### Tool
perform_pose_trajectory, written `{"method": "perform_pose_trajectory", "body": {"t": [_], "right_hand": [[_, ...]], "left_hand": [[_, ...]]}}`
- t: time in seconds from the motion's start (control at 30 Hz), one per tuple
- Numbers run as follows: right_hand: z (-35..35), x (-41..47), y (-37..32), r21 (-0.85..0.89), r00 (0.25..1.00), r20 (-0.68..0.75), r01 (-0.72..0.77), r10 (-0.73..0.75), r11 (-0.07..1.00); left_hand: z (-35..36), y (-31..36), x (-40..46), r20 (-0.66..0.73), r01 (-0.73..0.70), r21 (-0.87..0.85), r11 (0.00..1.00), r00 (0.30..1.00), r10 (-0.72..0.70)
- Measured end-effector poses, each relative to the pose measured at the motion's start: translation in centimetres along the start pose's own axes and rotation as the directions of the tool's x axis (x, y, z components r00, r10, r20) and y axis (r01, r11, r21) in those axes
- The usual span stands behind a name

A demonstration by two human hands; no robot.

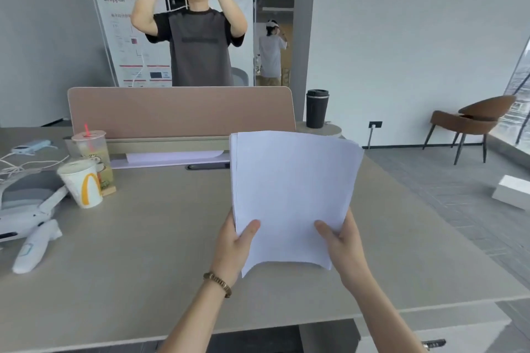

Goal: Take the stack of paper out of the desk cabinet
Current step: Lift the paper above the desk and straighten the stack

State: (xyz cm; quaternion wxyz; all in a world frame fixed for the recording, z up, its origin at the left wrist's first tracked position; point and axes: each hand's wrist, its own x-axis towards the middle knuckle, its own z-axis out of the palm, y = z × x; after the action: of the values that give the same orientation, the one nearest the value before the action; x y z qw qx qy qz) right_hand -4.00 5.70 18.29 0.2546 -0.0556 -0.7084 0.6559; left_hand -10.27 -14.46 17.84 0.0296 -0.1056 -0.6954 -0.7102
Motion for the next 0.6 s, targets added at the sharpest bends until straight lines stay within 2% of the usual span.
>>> {"method": "perform_pose_trajectory", "body": {"t": [0.17,0.33,0.6], "right_hand": [[0.7,0.0,0.0,-0.021,1.000,-0.027,0.006,-0.007,1.000],[0.5,1.7,-2.6,0.013,0.996,-0.067,0.056,-0.055,0.998],[1.0,3.5,-3.3,-0.015,0.991,-0.070,0.118,-0.119,0.993]], "left_hand": [[-0.7,-1.0,0.1,0.000,0.072,-0.066,0.995,0.997,-0.072],[-0.8,0.8,1.3,-0.009,-0.028,-0.123,0.992,1.000,0.028],[0.2,1.2,2.6,-0.061,-0.064,-0.133,0.989,0.997,0.057]]}}
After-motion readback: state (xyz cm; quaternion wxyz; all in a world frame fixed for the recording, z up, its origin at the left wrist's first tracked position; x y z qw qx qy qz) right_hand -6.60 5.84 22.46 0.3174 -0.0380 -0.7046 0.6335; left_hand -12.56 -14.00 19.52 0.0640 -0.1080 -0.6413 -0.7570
